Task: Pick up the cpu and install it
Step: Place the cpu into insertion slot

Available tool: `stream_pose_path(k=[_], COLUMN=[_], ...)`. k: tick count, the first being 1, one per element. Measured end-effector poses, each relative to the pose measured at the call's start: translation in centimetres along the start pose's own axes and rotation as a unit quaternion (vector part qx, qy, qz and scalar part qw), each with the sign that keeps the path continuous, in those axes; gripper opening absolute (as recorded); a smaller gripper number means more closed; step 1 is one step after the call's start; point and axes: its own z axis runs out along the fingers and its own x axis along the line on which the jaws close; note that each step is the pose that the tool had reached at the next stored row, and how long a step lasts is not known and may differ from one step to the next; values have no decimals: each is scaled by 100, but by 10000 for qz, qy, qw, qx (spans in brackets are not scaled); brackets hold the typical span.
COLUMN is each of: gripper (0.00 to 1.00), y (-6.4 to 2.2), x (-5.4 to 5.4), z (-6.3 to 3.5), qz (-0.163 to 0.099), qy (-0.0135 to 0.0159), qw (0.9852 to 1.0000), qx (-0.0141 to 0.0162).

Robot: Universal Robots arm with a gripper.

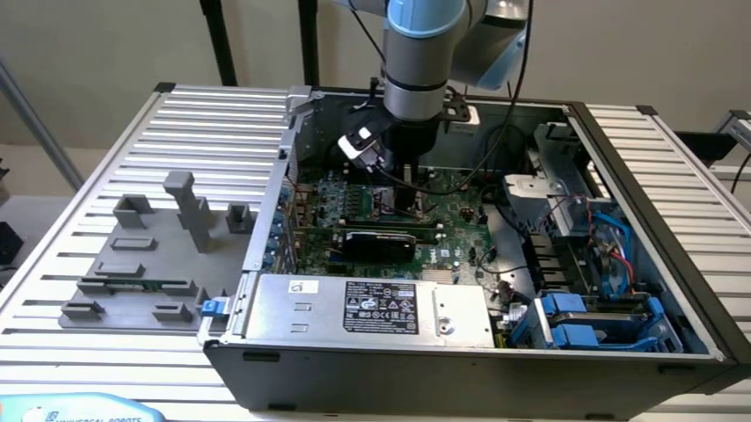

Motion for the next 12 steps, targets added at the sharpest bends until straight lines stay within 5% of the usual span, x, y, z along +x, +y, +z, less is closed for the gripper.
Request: stream_pose_path(k=[12], gripper=[55], y=[2], x=[-1], z=[28], qz=[0], qy=[-14], qw=[10000], qx=[0])
